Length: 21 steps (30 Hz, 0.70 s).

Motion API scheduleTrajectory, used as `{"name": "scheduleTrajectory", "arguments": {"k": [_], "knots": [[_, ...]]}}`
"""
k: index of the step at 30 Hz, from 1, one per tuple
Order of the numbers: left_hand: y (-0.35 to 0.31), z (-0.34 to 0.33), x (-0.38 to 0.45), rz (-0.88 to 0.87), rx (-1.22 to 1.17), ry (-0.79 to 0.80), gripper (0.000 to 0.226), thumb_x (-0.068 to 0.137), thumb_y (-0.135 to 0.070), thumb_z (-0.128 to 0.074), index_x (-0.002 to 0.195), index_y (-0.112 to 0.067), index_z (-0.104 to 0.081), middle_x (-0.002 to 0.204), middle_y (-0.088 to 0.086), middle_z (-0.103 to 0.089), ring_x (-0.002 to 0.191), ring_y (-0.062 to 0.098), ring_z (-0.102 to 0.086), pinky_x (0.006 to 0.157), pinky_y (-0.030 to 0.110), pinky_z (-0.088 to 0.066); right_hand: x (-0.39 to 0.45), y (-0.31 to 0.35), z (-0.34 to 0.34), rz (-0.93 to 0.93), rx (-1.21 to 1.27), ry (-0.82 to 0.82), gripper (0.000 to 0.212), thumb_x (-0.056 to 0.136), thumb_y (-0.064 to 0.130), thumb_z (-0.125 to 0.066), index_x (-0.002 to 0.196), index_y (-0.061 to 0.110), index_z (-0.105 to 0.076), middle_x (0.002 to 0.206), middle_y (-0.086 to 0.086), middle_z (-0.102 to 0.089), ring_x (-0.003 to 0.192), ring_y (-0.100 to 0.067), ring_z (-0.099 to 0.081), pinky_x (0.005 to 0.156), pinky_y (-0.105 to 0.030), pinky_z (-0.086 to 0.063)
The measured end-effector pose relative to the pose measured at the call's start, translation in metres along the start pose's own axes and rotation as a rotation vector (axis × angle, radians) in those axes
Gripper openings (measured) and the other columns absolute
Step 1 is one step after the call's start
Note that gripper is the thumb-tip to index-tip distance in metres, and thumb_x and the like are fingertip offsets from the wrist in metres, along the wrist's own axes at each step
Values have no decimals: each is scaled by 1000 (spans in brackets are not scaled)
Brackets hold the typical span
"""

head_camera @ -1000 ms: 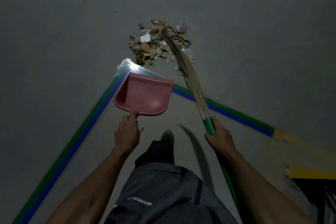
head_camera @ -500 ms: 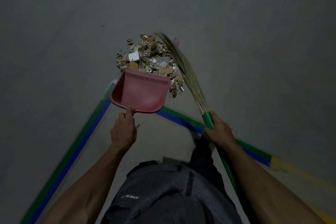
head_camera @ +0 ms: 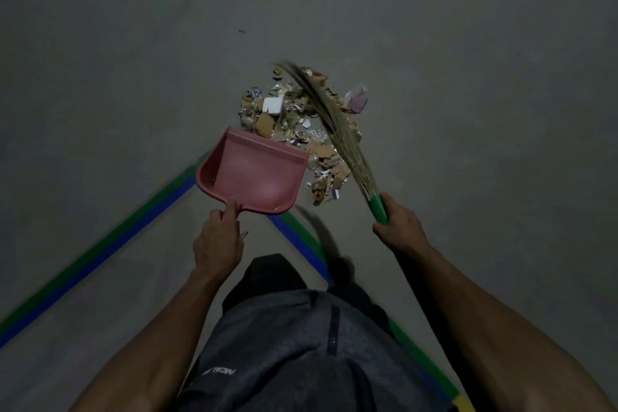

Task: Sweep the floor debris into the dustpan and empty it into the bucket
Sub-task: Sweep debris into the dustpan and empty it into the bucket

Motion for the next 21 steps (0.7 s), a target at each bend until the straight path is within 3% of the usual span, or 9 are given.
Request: {"name": "scheduleTrajectory", "arguments": {"k": [9, 15, 21], "knots": [[-29, -18, 38, 86, -10, 48, 56, 87, -15, -58, 139, -22, -36, 93, 8, -41, 74, 21, -37, 57, 34, -35, 59, -7, 26, 58, -108, 105, 61, 78, 15, -62, 136, 23, -43, 110, -16, -65, 93, -35, -61, 73, -36, -50], [-47, -28, 46, 155, 22, 149, 57, 90, -18, -57, 142, -23, -34, 104, 11, -48, 89, 30, -53, 63, 35, -41, 88, -20, 37, 77, -135, 186, 68, 78, 16, -64, 141, 27, -41, 114, -14, -65, 99, -33, -62, 75, -34, -49], [-91, -61, 45, 298, -3, 186, 58, 91, -21, -56, 144, -23, -33, 110, 14, -48, 97, 33, -53, 68, 38, -44, 153, -48, 45, 188, -229, 328, 69, 79, 17, -65, 143, 21, -40, 118, -17, -64, 103, -35, -62, 78, -35, -49]]}}
Point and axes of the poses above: each hand's wrist, its own x-axis towards the middle knuckle, its own z-axis out of the back of the hand, y = z × x, the point moved 5 cm from there along x, towards the middle knuckle
